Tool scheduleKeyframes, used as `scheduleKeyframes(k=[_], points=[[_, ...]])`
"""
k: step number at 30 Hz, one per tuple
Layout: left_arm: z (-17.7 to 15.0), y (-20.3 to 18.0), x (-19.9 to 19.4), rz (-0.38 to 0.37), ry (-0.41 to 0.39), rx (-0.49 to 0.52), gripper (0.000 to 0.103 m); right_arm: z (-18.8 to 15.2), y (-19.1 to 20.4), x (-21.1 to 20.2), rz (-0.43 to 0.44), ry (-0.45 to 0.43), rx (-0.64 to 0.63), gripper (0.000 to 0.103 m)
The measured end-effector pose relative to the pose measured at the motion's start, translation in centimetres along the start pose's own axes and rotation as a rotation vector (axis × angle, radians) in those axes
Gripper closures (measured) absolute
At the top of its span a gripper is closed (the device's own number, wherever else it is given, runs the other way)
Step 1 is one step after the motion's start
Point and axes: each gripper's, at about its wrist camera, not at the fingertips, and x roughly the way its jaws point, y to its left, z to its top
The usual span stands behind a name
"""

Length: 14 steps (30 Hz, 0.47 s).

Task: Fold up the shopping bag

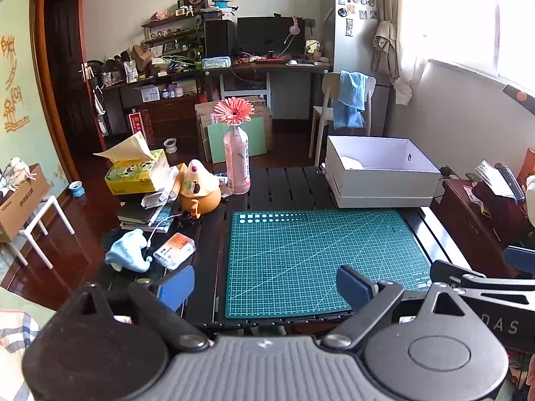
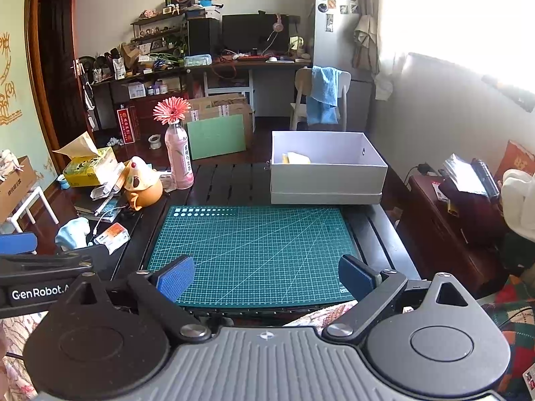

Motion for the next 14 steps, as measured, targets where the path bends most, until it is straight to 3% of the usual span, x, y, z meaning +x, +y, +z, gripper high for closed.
scheduleKeyframes(k=[14], points=[[-0.16, 0.08, 0.41, -0.001, 0.019, -0.003, 0.011, -0.17, 0.29, 0.43, -0.005, 0.01, 0.002, 0.009]])
